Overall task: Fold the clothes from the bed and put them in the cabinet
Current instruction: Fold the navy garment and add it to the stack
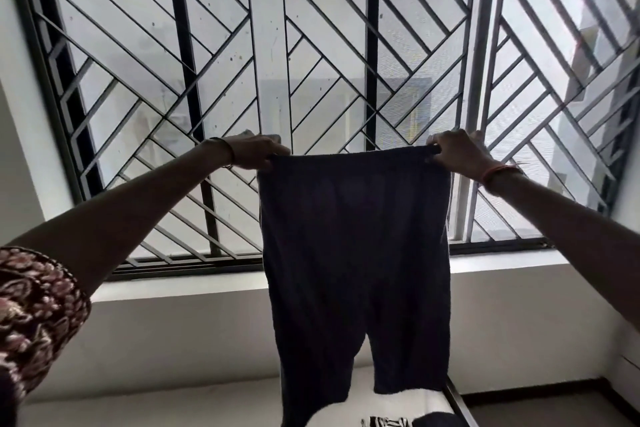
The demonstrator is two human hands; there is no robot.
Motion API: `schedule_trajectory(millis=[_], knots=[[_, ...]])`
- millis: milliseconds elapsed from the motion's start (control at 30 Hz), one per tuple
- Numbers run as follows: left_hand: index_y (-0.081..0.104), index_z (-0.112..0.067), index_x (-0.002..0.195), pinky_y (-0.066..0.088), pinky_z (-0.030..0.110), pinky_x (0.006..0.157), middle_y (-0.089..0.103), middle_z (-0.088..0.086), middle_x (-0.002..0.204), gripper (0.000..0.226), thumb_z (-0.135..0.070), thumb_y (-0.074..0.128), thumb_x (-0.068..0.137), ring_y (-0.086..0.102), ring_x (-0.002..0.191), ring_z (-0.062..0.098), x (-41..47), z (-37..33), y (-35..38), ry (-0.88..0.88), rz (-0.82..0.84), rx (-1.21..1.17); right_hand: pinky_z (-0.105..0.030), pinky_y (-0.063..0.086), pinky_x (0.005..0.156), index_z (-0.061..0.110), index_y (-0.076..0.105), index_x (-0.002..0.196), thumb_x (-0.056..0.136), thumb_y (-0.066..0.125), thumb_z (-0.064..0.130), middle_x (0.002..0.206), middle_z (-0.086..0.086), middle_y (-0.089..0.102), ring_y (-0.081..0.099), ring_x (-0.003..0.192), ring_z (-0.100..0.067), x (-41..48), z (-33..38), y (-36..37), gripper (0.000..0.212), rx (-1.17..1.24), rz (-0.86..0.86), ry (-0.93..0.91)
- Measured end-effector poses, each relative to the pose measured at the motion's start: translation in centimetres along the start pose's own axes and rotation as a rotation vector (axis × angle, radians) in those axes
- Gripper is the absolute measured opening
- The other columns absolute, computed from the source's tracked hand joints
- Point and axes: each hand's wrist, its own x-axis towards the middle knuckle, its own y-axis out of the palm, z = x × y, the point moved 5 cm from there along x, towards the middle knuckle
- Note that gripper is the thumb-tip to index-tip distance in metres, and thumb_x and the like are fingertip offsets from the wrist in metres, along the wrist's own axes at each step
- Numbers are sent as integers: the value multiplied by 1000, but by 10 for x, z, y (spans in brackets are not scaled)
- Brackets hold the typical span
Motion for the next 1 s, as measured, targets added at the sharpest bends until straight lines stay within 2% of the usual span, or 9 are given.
schedule_trajectory(millis=[167, 267, 367, 467, 533, 633, 800, 900, 1000], knots=[[58, -4, 119, 36, 31, 90, 53, 22, 125, 27, -8, 46, 95, 50, 115, 33, -5, -4, 5, -8, -24, -124, -44, 32, 98, 20, 67, 109, 77, 72, 37, 119, -14, 46, 40, 119, -32, -6, -3, 5, 36, -82, 3, -8], [55, -26, 76, 39, 29, 81, 60, 21, 106, 30, -8, 41, 95, 57, 99, 33, -7, -7, 4, 4, -80, -145, -35, 46, 79, 16, 61, 92, 72, 74, 35, 102, -17, 57, 55, 98, -30, -9, -11, 17, 30, 291, 74, 60], [48, -28, 67, 38, 29, 72, 59, 12, 86, 25, -27, 32, 87, 59, 89, 32, -10, -13, 8, 60, -120, -138, -20, 42, 45, 16, 50, 79, 82, 70, 14, 71, -9, 56, 51, 63, -20, -17, -13, 24, 20, 755, 151, 140], [55, -3, 71, 45, 35, 66, 59, 9, 70, 49, -43, 28, 81, 55, 67, 27, -17, -12, 13, 112, -224, -122, -20, 43, 53, 14, 54, 92, 89, 61, 7, 75, -1, 54, 51, 65, -10, -30, -19, 26, 11, 954, 226, 167], [58, -5, 71, 42, 31, 59, 59, 5, 66, 66, -64, 32, 82, 55, 60, 19, -17, -10, 16, 134, -311, -100, -20, 44, 57, 18, 55, 87, 88, 61, 6, 76, 3, 55, 53, 68, -6, -34, -25, 29, 14, 1063, 278, 195], [59, -13, 72, 44, 26, 59, 58, -3, 71, 64, -76, 44, 74, 56, 63, 11, -14, -9, 25, 173, -298, -97, -21, 47, 64, 21, 58, 85, 84, 66, 5, 82, 3, 62, 59, 77, -7, -40, -31, 33, 17, 1194, 335, 195], [65, -12, 88, 45, 26, 63, 59, -3, 78, 60, -69, 48, 75, 57, 68, 10, -9, 7, 38, 195, -252, -207, -19, 54, 63, 17, 63, 79, 73, 71, 2, 78, 4, 68, 66, 76, -7, -48, -28, 32, 18, 1303, 382, 134], [56, -12, 75, 35, 18, 56, 52, -3, 64, 32, -41, 69, 81, 45, 55, 2, 0, 18, 40, 149, -203, -247, -21, 56, 61, 8, 66, 82, 70, 71, 0, 78, -3, 72, 69, 71, -13, -54, -21, 34, 16, 1362, 413, 120], [47, -21, 76, 36, 14, 53, 51, -5, 66, 30, -19, 77, 77, 47, 53, -2, 9, 25, 47, 127, -120, -399, -25, 57, 65, -1, 68, 96, 54, 86, 9, 88, -12, 73, 70, 76, -20, -55, -23, 40, 47, 1400, 435, 162]])
